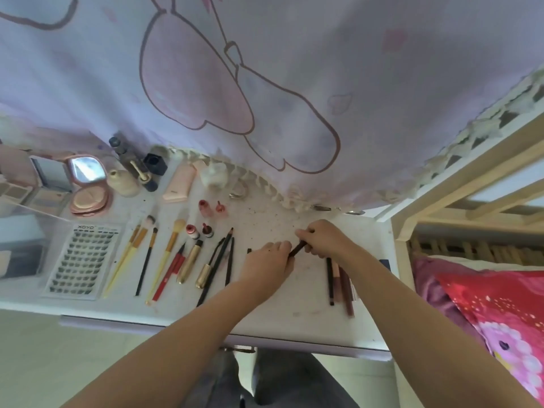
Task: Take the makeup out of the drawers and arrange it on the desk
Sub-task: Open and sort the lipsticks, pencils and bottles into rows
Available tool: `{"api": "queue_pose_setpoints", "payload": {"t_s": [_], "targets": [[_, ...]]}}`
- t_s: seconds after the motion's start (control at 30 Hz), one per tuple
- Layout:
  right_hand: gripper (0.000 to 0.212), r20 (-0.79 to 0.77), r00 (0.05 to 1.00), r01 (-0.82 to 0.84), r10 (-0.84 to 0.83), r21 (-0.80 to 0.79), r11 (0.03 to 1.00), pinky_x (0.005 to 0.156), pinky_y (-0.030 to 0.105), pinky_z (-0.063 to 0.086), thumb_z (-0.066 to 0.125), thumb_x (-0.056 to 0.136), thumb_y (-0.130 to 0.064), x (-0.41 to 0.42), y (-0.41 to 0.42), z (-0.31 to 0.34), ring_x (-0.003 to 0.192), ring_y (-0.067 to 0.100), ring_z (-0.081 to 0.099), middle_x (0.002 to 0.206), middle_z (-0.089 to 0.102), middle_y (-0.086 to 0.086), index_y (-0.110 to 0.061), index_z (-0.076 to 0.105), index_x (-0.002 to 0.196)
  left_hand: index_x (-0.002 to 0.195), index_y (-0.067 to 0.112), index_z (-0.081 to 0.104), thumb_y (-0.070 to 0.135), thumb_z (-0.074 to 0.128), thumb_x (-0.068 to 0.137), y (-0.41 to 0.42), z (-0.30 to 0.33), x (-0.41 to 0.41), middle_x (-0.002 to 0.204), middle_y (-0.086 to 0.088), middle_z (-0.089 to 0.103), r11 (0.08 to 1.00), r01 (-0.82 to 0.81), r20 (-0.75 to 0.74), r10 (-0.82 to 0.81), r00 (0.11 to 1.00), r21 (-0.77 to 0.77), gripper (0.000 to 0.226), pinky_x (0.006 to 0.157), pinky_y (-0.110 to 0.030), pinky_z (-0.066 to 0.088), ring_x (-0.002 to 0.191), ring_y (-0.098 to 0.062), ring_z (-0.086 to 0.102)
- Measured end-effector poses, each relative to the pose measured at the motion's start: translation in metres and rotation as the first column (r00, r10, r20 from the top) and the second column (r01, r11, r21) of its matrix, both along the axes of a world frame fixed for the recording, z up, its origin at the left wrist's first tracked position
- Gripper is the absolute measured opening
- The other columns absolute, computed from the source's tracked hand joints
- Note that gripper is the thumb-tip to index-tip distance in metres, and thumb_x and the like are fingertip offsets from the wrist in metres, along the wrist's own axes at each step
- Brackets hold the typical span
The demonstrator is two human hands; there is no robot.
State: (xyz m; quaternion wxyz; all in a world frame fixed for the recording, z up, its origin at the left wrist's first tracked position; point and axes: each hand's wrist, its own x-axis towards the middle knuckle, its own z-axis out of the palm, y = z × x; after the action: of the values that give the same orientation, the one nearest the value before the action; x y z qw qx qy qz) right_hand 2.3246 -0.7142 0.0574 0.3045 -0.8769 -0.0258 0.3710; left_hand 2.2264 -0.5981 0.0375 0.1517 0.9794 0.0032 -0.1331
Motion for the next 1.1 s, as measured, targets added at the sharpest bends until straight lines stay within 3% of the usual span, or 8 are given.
{"api": "queue_pose_setpoints", "payload": {"t_s": [0.13, 0.23, 0.33, 0.47, 0.6, 0.7, 0.87, 1.1], "targets": [[0.030, -0.092, 0.995, -0.014, 0.028, 0.156, 0.988, 0.043, 0.020, 0.029, 0.052, 0.096, -0.027, -0.005, 0.016, 0.008, 0.047, 0.012, 0.035, 0.060, 0.046, 0.002, -0.011, 0.050, 0.071, 0.110, 0.011, 0.046, 0.032, 0.030, 0.102, 0.035, 0.011, -0.016, 0.099, -0.006, 0.060, 0.993, -0.029, -0.091, 0.019, 0.996, -0.112, 0.027, 0.062, -0.033, 0.037, 0.084, -0.025, 0.056], [0.028, -0.067, 0.983, 0.183, -0.172, 0.238, 0.954, 0.039, 0.018, 0.023, 0.049, 0.097, -0.021, 0.005, 0.004, 0.021, 0.045, 0.010, 0.029, 0.059, 0.035, 0.002, -0.013, 0.045, 0.071, 0.104, 0.014, 0.048, 0.032, 0.033, 0.102, 0.068, 0.005, -0.041, 0.082, 0.001, 0.055, 0.966, -0.144, -0.195, 0.102, 0.975, -0.213, 0.023, 0.057, -0.029, 0.038, 0.071, -0.018, 0.052], [0.020, -0.132, 0.968, 0.246, -0.214, 0.315, 0.917, 0.040, 0.015, 0.029, 0.048, 0.098, -0.013, 0.006, -0.013, 0.035, 0.049, 0.009, 0.039, 0.064, 0.045, 0.004, -0.009, 0.054, 0.079, 0.096, 0.017, 0.050, 0.031, 0.039, 0.100, 0.083, 0.003, -0.062, 0.073, 0.004, 0.053, 0.909, -0.274, -0.228, 0.207, 0.951, -0.316, 0.018, 0.054, -0.022, 0.040, 0.066, -0.014, 0.053], [0.020, -0.247, 0.954, 0.231, -0.170, 0.244, 0.942, 0.051, 0.019, 0.053, 0.045, 0.096, -0.001, -0.029, -0.001, 0.019, 0.069, 0.013, 0.063, 0.082, 0.063, 0.008, -0.003, 0.059, 0.111, 0.095, 0.008, 0.059, 0.029, 0.047, 0.097, 0.061, 0.013, -0.046, 0.079, -0.001, 0.055, 0.894, -0.263, -0.172, 0.214, 0.962, -0.362, 0.024, 0.064, -0.026, 0.045, 0.070, -0.015, 0.054], [0.017, -0.109, 0.950, 0.301, -0.293, 0.060, 0.952, 0.057, 0.027, 0.052, 0.044, 0.095, -0.005, -0.058, 0.016, -0.013, 0.068, 0.018, 0.063, 0.084, 0.068, 0.010, -0.003, 0.053, 0.110, 0.091, 0.008, 0.055, 0.028, 0.049, 0.096, 0.039, 0.009, -0.023, 0.087, -0.006, 0.057, 0.912, -0.283, -0.227, 0.221, 0.949, -0.296, 0.021, 0.067, -0.031, 0.047, 0.076, -0.020, 0.056], [0.019, 0.078, 0.981, 0.185, -0.180, -0.055, 0.981, 0.068, 0.032, 0.048, 0.047, 0.092, -0.019, -0.072, 0.021, -0.027, 0.077, 0.021, 0.061, 0.090, 0.070, 0.007, -0.005, 0.051, 0.104, 0.107, 0.010, 0.051, 0.029, 0.048, 0.096, 0.030, 0.000, -0.016, 0.101, -0.008, 0.062, 0.951, -0.263, -0.234, 0.222, 0.947, -0.163, 0.022, 0.063, -0.031, 0.045, 0.087, -0.023, 0.061], [0.031, 0.264, 0.961, -0.001, 0.083, -0.297, 0.955, 0.067, 0.030, 0.037, 0.037, 0.098, -0.034, -0.084, 0.036, -0.030, 0.083, 0.023, 0.054, 0.099, 0.061, 0.009, -0.007, 0.052, 0.104, 0.130, 0.011, 0.033, 0.017, 0.040, 0.098, 0.028, -0.012, -0.015, 0.106, -0.011, 0.061, 0.977, -0.209, -0.168, 0.215, 0.962, 0.051, 0.033, 0.062, -0.032, 0.039, 0.095, -0.026, 0.057], [0.039, 0.328, 0.880, -0.182, 0.343, -0.434, 0.883, 0.065, 0.029, 0.037, 0.030, 0.101, -0.038, -0.082, 0.055, -0.041, 0.090, 0.026, 0.062, 0.099, 0.066, 0.007, -0.010, 0.057, 0.102, 0.115, 0.012, 0.041, 0.028, 0.041, 0.098, 0.044, -0.022, -0.020, 0.111, -0.005, 0.059, 0.980, -0.171, -0.079, 0.180, 0.981, 0.101, 0.023, 0.062, -0.032, 0.040, 0.098, -0.024, 0.058]]}}
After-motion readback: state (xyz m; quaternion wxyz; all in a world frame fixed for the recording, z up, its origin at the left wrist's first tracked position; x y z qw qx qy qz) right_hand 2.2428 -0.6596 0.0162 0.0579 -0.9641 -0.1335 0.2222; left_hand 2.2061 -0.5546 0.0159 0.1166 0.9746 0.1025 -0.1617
